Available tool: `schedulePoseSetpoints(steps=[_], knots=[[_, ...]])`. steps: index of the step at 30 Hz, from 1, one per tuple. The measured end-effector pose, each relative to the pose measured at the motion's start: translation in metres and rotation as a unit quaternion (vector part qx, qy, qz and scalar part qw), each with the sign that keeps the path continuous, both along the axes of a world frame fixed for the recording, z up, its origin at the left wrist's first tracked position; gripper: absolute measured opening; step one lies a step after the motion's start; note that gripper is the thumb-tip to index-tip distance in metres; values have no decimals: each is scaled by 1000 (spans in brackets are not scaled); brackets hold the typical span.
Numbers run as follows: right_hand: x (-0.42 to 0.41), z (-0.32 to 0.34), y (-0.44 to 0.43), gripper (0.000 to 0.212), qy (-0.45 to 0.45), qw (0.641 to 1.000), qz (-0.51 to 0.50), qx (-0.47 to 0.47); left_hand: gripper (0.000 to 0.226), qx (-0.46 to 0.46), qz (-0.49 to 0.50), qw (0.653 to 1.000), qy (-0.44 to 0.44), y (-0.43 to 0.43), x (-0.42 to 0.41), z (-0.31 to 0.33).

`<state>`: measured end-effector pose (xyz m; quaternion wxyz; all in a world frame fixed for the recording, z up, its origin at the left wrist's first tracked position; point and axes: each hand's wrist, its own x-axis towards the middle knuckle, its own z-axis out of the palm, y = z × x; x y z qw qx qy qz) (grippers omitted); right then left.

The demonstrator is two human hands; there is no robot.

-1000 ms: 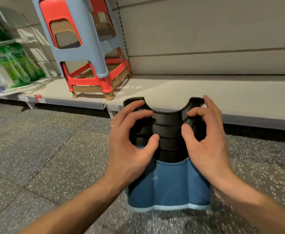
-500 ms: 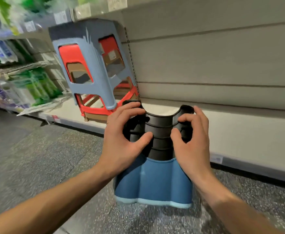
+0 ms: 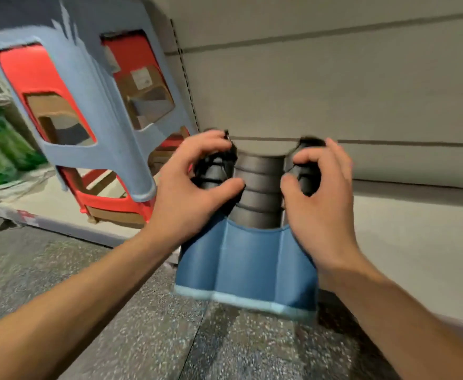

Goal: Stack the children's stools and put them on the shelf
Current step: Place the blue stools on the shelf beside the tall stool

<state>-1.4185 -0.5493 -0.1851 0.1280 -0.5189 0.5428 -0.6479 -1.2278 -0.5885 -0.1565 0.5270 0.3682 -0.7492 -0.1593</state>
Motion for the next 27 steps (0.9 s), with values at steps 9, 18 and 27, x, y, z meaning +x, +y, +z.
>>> schedulePoseSetpoints(steps=[9, 18, 27], knots=[[38, -48, -163, 22, 64, 997, 14, 45, 53, 58, 53, 993, 88, -157, 35, -75], [28, -89, -199, 20, 39, 990, -7, 134, 60, 122, 52, 989, 61, -208, 18, -118], [24, -116, -177, 60, 43, 976, 92, 192, 68, 132, 94, 976, -148, -197, 28, -128]])
